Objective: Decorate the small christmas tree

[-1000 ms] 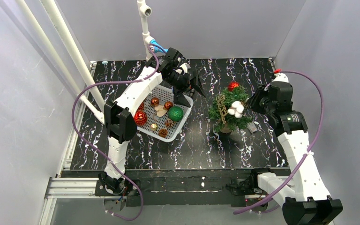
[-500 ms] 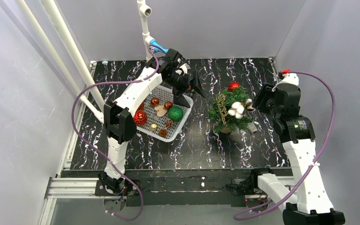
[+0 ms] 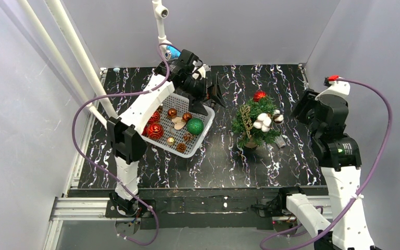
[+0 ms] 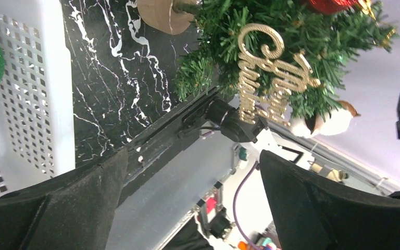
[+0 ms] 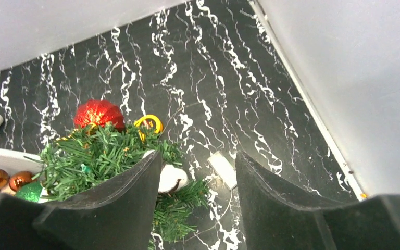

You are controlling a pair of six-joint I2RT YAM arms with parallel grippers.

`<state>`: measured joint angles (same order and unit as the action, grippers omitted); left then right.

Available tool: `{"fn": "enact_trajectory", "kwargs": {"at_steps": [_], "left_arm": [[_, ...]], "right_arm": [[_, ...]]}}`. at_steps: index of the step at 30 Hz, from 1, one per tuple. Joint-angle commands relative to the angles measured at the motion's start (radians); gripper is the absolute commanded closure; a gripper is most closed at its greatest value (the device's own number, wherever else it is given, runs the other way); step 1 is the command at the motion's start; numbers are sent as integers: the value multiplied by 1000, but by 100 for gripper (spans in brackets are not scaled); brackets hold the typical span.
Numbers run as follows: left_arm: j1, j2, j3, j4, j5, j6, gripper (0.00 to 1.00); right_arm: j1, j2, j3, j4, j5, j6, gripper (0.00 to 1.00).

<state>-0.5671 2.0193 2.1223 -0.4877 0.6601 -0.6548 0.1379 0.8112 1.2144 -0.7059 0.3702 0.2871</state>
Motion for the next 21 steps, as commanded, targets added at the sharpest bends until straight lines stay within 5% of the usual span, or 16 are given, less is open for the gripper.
{"fn": "enact_trajectory", "kwargs": {"at_steps": [1, 5, 7, 10, 21], "left_arm": [[-1, -118, -3, -102, -31, 86, 1], [10, -174, -71, -123, -64, 124, 1], [15, -207, -120, -140, -77, 154, 1], [15, -258, -185, -188, -150, 203, 0], [15, -361, -253, -374, -571, 240, 0]], "right_arm": [[2, 6, 81, 0, 45, -26, 38], [2, 36, 114, -53, 59, -11, 36], [2, 50, 127, -78, 83, 0, 23], [2, 72, 159, -128, 113, 35, 19], [1, 138, 242, -218, 85, 72, 13]]}}
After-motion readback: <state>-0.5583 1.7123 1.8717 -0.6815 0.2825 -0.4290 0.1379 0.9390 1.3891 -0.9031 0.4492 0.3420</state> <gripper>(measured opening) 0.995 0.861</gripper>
